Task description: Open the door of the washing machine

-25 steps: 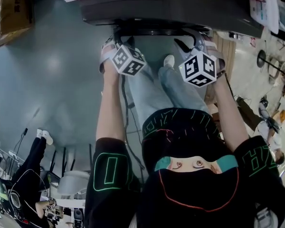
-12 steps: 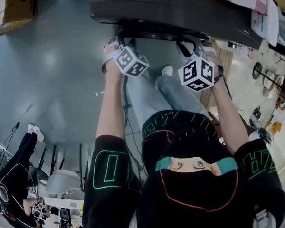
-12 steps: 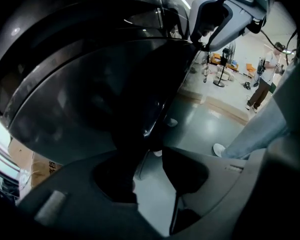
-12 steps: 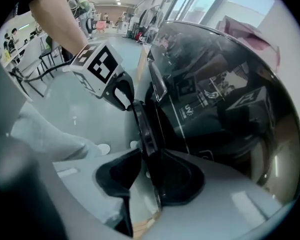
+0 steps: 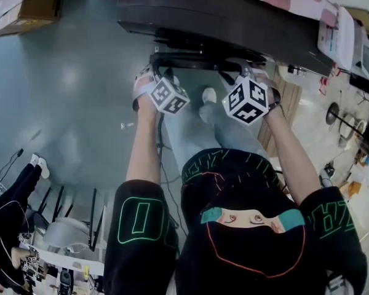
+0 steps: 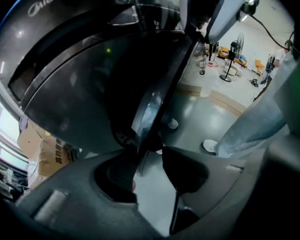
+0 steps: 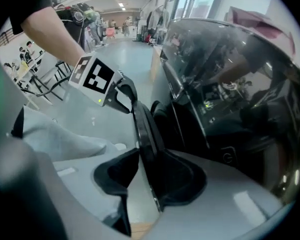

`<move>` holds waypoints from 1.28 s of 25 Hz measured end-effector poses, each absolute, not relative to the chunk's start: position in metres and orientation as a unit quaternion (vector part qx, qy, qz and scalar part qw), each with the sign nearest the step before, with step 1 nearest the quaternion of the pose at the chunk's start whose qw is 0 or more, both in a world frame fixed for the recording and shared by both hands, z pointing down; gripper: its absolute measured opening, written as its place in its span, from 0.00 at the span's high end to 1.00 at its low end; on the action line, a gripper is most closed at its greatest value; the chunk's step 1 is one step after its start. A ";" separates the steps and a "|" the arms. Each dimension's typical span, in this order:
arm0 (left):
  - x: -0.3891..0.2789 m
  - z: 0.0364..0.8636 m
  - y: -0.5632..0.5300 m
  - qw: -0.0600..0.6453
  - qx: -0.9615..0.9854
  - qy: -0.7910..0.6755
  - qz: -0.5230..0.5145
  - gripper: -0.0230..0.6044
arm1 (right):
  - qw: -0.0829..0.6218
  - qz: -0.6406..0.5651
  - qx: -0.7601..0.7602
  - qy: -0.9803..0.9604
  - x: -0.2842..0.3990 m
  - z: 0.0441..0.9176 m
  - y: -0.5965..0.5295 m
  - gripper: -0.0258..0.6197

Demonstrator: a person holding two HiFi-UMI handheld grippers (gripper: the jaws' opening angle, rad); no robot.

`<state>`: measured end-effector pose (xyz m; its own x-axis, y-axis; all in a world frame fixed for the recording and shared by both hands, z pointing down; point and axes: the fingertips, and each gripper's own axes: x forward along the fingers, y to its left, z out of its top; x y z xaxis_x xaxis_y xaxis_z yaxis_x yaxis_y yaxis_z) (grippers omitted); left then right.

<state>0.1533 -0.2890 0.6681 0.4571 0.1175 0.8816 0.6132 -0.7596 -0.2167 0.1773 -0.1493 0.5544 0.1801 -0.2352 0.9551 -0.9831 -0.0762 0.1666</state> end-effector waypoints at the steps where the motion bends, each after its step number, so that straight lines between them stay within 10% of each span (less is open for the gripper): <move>1: 0.140 0.669 -0.287 0.262 -0.810 -0.216 -0.477 0.70 | 0.467 0.402 0.598 -0.512 0.170 0.556 -0.149 0.72; 32: -0.090 0.677 -0.134 0.110 -0.816 0.029 -0.567 0.72 | 0.551 0.205 0.401 -0.703 0.020 0.561 -0.048 0.72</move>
<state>-0.0896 -0.1340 0.6766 0.3554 -0.1724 0.9187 0.0762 -0.9742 -0.2124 0.0204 -0.0480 0.5608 -0.0713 -0.3388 0.9382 -0.7895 0.5940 0.1545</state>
